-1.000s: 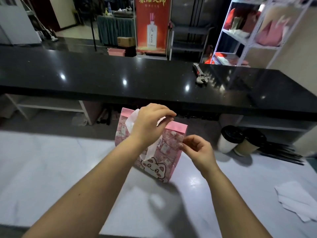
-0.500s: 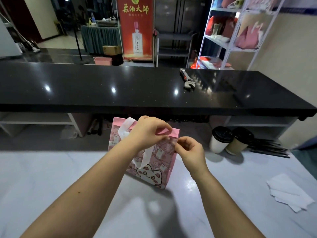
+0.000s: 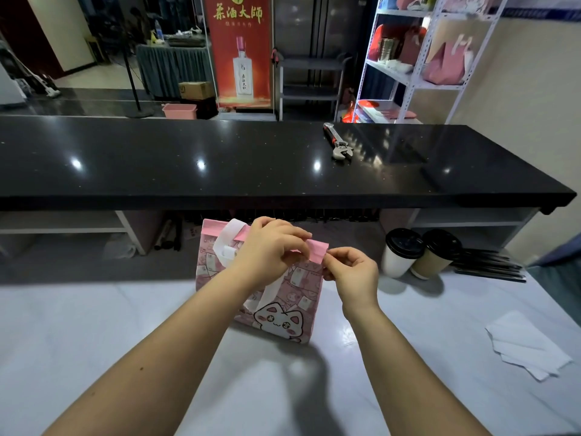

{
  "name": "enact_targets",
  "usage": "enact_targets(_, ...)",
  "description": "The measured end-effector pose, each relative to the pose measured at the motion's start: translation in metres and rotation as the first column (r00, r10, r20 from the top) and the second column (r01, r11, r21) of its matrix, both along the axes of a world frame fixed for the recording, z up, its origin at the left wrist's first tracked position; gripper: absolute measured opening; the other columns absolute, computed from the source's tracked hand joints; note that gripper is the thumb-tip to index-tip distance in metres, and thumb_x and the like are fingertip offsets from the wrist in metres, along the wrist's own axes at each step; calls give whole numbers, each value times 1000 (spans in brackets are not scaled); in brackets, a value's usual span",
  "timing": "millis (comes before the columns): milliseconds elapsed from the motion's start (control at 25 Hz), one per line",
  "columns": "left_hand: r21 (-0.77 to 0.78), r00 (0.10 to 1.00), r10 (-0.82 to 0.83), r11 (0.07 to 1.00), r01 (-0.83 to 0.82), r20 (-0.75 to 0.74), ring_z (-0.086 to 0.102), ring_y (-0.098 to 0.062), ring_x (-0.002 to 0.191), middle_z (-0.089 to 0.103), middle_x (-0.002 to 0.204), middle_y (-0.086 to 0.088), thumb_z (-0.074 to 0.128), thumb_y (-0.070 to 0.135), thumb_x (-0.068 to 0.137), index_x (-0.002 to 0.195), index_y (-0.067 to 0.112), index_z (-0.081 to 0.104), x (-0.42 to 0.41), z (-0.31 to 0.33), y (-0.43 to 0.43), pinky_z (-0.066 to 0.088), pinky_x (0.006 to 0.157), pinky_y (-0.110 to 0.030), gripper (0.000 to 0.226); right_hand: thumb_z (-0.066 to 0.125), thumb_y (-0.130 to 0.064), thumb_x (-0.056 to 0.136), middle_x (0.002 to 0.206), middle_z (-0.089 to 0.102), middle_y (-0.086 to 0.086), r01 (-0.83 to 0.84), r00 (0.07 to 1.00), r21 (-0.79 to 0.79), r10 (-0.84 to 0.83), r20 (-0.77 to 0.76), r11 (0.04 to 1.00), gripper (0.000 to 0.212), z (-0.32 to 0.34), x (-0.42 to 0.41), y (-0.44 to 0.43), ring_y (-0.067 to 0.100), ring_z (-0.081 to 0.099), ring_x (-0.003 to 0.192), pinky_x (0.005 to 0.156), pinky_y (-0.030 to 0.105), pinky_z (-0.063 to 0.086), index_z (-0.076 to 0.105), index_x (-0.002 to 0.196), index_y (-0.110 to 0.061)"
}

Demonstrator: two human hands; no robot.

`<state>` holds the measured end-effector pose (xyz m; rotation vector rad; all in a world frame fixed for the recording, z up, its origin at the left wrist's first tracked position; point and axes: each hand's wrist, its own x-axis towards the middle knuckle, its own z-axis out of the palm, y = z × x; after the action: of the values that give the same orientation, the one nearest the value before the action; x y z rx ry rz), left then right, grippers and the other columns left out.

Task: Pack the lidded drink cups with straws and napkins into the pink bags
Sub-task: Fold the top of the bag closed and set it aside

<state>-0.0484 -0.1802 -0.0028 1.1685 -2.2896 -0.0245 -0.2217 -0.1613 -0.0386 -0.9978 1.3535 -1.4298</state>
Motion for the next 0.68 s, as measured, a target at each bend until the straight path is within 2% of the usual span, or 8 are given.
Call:
enact_targets(200,-127,1000,1,992,0,2,60,-15,99,69,111,11,73,26,78,84,31,74,-4,-13,-3,35,89,-40,7,70,-2,83,82,71,21,-140,979,57,130,156,989,3,-2,-10,-5,33,67,77,77,45,58,71,85,-3)
enact_targets(400,-154,1000,-2,988,0,-13,60,-16,99,69,113,12,70,29,79,86,31,74,-9,-20,-6,34,89,-38,8,52,-8,96,101,70,25,-370,892,29,347,289,928,20,-2,-18,-1,34,67,93,86,44,55,69,103,0)
enact_targets(520,-156,1000,12,988,-16,-27,60,-16,99,68,114,12,73,28,78,85,31,74,-9,-21,-7,34,89,-39,8,47,-17,98,107,67,27,-443,839,52,394,376,895,31,3,-24,-1,33,65,97,92,46,49,68,108,2)
enact_targets(600,-155,1000,7,988,-10,-20,60,-16,99,68,115,12,76,27,77,85,31,74,-9,-21,-7,36,89,-41,10,56,-24,94,102,69,25,-402,881,79,362,306,912,29,3,-22,-1,33,67,93,90,47,50,70,104,0)
enact_targets(680,-143,1000,-19,990,19,2,60,-15,99,68,115,13,75,30,78,86,33,74,-10,-18,-3,37,91,-43,9,67,-20,87,92,72,23,-313,938,83,294,182,946,21,5,-16,-1,33,69,86,85,46,54,72,96,-2)
